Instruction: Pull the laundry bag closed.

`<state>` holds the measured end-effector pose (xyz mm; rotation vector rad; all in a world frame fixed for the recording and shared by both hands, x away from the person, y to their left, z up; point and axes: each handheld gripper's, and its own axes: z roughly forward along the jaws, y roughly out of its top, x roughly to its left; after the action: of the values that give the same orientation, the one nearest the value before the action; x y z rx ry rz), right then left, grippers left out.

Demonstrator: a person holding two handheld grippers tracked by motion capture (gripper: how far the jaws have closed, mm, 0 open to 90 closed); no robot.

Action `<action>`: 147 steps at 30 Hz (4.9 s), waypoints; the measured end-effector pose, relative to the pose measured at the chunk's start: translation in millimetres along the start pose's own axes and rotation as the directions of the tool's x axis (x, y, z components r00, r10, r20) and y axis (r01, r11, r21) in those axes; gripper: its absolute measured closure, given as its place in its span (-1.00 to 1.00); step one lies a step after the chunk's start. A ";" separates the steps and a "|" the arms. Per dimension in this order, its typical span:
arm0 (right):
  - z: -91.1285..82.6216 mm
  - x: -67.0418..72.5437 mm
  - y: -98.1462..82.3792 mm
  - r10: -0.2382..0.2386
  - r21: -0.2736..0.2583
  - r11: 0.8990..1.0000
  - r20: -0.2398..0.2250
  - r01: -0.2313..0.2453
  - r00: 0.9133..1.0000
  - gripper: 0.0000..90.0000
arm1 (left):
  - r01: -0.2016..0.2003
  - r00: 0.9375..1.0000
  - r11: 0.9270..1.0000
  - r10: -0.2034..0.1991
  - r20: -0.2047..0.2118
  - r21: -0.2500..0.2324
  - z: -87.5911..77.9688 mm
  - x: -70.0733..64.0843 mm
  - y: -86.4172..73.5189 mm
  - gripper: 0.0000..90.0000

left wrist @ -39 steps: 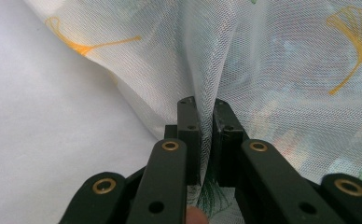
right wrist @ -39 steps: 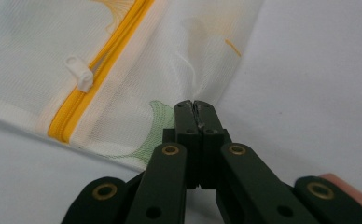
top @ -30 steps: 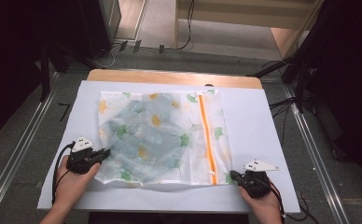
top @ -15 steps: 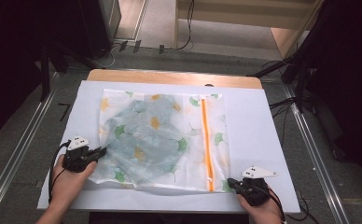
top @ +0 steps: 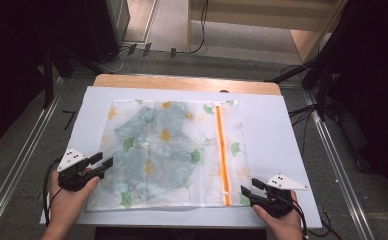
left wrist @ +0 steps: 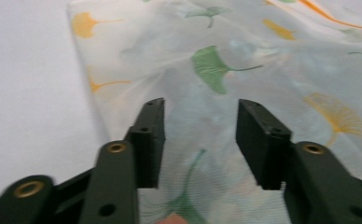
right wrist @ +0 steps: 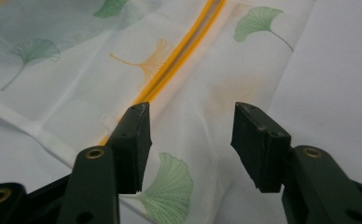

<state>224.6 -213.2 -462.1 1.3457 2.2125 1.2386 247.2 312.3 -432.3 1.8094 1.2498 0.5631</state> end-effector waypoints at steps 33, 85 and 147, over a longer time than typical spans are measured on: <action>40.6 43.9 -2.1 -0.188 0.094 0.978 -0.015 0.189 0.982 0.52 | -0.282 0.892 0.944 0.193 0.409 0.170 88.6 -174.4 -15.0 0.99; 37.6 43.6 0.3 -0.134 0.101 0.985 -0.060 0.140 0.989 0.38 | -0.298 0.848 0.938 0.174 0.500 0.180 117.1 -242.5 -10.5 1.00; 48.6 21.4 28.0 -0.050 0.142 0.987 -0.140 0.070 0.989 1.00 | -0.345 0.817 0.924 0.208 0.538 0.167 117.4 -252.4 -12.4 1.00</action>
<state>259.2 -164.2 -465.3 1.2698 2.4627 1.2006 227.1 38.9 -482.0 2.1953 0.7141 0.0468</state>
